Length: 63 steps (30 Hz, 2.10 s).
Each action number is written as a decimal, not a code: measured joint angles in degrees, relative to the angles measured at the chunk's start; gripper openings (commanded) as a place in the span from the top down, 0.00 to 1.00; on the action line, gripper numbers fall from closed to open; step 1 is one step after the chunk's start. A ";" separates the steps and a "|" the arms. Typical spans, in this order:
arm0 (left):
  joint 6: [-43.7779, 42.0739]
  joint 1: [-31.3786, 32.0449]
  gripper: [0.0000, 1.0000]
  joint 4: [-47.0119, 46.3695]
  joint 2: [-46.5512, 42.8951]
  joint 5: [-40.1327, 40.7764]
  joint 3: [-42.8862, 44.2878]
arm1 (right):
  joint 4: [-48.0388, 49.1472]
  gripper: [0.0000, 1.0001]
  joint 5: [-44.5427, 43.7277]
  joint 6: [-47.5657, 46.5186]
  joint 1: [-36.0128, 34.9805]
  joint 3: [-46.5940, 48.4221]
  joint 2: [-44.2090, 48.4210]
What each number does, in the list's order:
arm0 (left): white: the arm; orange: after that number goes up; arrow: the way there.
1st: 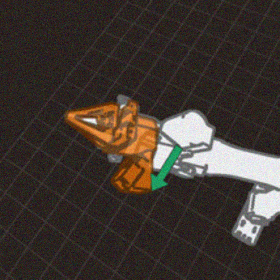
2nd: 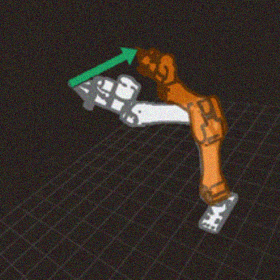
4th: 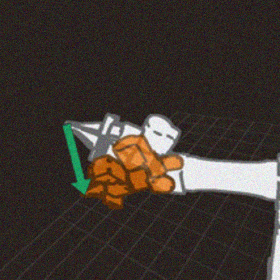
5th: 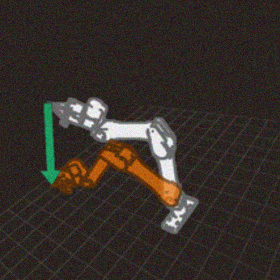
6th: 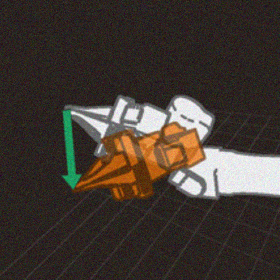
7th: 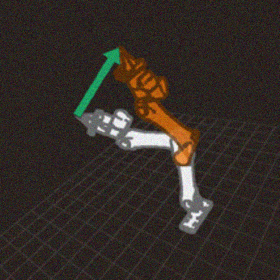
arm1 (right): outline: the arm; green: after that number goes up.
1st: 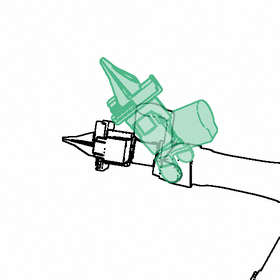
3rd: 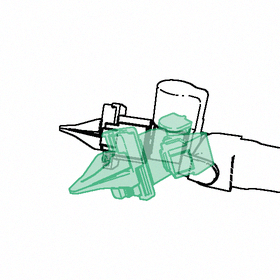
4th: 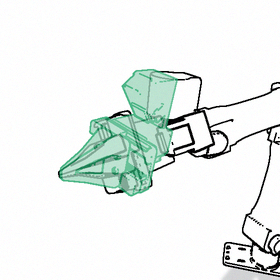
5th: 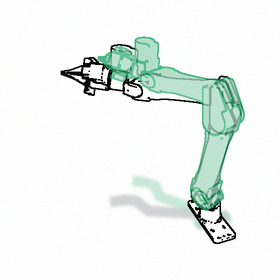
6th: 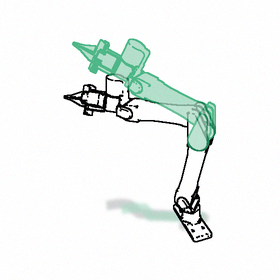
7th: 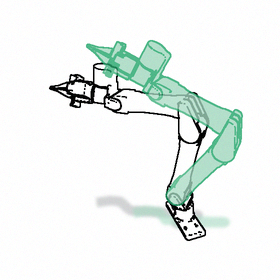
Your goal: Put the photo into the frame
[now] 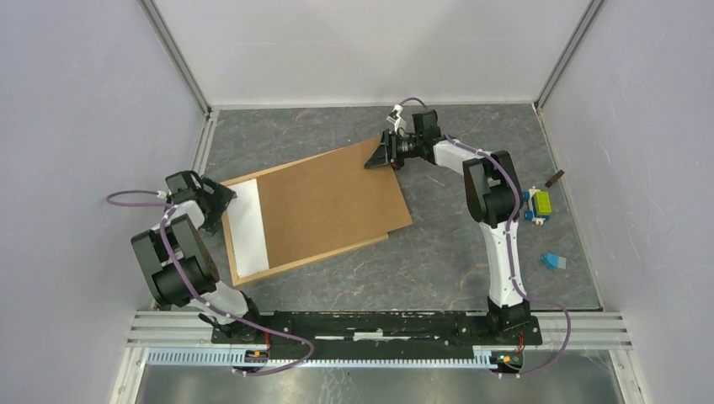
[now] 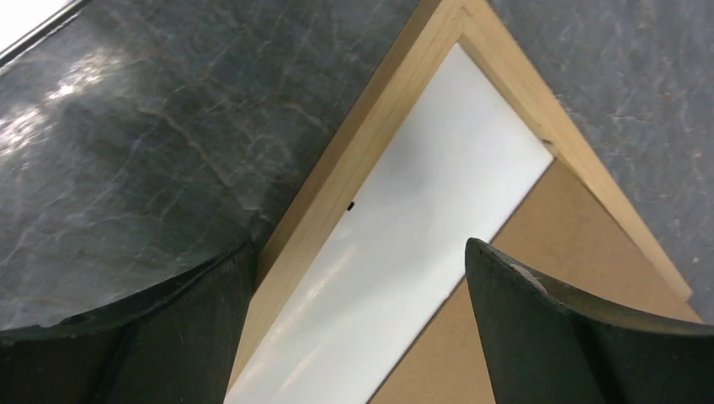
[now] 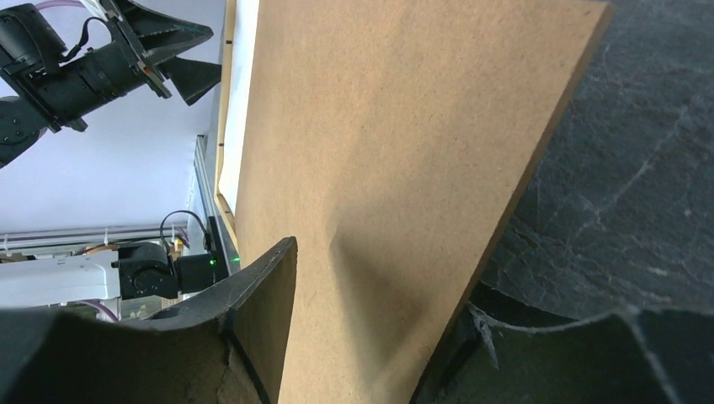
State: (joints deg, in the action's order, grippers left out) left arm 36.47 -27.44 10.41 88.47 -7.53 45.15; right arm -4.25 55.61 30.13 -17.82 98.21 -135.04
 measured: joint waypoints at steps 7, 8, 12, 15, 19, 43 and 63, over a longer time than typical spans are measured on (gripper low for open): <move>0.72 3.34 0.00 -4.94 1.97 -3.45 0.02 | 0.66 0.44 -0.55 -0.04 0.39 -5.84 3.54; 0.98 4.55 0.00 -5.55 2.25 -4.15 0.07 | 0.76 0.44 -0.61 -0.04 0.50 -6.73 4.07; 1.51 8.59 0.00 -6.88 3.15 -6.80 0.35 | 0.74 0.49 -1.97 0.00 0.76 -9.42 5.66; 2.32 10.19 0.00 -7.78 3.41 -9.20 -0.02 | 1.31 0.54 -3.67 0.70 0.98 -11.96 7.19; 4.55 10.54 0.00 -10.38 2.56 -10.97 -2.23 | 6.88 0.61 -8.39 5.22 1.11 -20.96 11.54; 14.23 9.14 0.00 -3.72 -13.62 -2.12 -14.25 | 11.61 0.67 -24.70 22.64 -0.81 -48.76 36.26; 17.99 8.76 0.00 -6.43 -16.74 -1.51 -17.70 | 22.53 0.70 -35.60 36.89 -9.46 -56.28 39.34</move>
State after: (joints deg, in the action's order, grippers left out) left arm 54.46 -18.68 3.99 71.72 -9.04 27.44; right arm 18.28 20.01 67.02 -27.29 41.93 -95.70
